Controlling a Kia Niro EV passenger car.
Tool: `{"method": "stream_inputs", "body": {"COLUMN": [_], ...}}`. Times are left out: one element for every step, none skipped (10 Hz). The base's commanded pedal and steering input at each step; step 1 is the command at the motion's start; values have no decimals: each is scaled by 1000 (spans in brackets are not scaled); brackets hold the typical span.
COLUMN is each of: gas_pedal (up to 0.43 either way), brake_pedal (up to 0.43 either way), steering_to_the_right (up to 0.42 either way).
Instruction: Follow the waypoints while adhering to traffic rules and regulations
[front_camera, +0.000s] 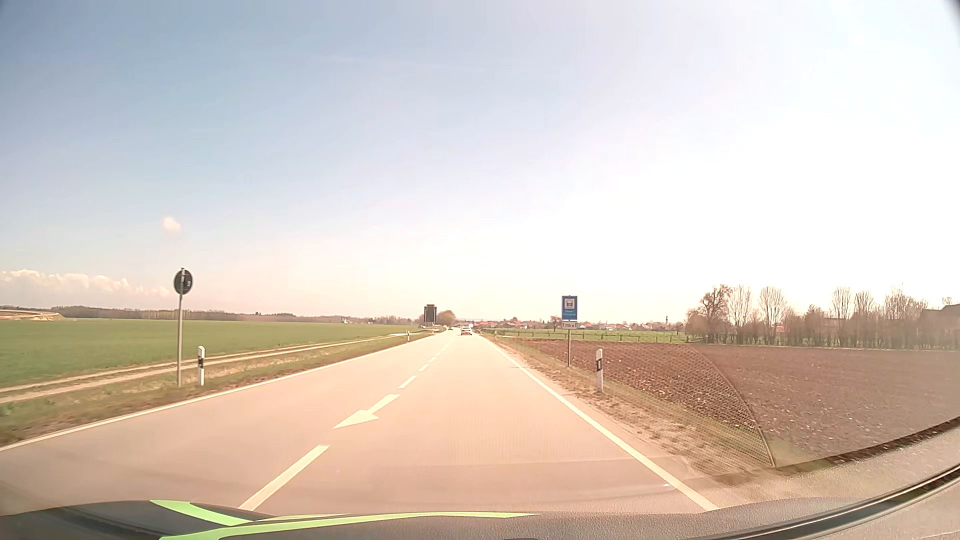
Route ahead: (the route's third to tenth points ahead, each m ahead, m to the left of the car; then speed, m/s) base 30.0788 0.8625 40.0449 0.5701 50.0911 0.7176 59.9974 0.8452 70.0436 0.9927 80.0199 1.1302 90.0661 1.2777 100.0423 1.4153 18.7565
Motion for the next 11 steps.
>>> {"method": "stream_inputs", "body": {"gas_pedal": [421,421,421,421,421,421,421,421,421,421,421], "brake_pedal": [0,0,0,0,0,0,0,0,0,0,0], "steering_to_the_right": [-1,-1,-1,-1,-1,-1,-1,-1,-1,-1,-1]}}
